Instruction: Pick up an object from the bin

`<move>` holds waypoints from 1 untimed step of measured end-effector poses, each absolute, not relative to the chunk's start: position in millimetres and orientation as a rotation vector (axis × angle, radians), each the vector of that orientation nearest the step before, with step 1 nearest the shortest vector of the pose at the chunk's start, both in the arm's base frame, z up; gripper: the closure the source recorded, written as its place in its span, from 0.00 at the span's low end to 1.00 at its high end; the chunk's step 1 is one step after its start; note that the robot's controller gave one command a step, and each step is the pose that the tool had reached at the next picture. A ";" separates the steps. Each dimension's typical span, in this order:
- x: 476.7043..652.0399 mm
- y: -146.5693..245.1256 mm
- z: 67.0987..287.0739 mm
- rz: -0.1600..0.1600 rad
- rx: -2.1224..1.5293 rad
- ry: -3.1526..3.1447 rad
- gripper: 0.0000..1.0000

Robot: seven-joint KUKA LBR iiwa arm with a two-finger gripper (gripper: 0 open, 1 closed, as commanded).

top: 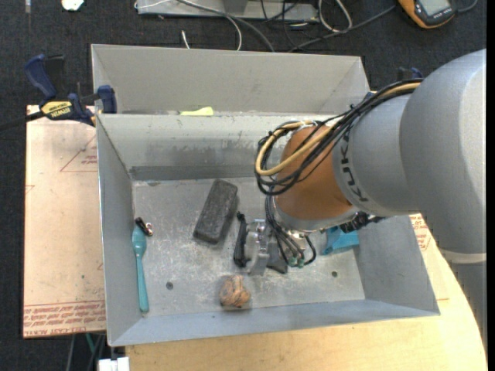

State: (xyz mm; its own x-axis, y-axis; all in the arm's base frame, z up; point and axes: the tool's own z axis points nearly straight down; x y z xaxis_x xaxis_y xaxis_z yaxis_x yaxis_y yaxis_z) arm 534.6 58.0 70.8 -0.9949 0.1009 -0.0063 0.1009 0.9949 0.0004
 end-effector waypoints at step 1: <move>534.7 58.0 70.8 0.000 0.159 3.131 1.00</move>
Offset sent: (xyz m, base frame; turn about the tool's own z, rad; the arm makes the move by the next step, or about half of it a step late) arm -0.0044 -0.0159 0.1611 0.0230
